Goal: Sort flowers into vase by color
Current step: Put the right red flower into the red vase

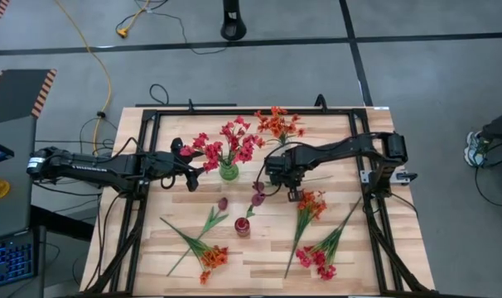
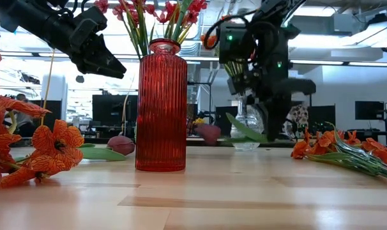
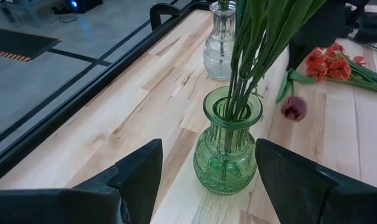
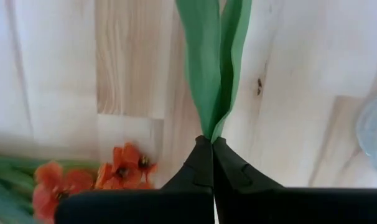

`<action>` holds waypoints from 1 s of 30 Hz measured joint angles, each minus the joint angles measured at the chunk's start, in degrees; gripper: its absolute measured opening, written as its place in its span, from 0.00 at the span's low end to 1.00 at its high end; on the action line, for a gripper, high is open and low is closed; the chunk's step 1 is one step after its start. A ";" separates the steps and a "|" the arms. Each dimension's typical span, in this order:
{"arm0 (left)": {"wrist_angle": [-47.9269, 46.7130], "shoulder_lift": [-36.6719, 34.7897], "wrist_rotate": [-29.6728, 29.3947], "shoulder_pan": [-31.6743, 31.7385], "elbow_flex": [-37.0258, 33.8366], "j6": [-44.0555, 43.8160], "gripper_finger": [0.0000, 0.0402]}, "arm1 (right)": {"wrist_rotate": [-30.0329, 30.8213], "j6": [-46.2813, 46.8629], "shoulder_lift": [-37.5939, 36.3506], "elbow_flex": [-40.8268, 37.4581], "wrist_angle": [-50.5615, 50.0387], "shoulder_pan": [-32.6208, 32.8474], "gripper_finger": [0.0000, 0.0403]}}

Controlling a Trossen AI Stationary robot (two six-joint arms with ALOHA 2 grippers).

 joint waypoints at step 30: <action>0.37 0.00 0.10 0.02 0.00 -0.52 0.61 | 27.50 26.57 -32.38 -0.06 8.59 18.77 0.04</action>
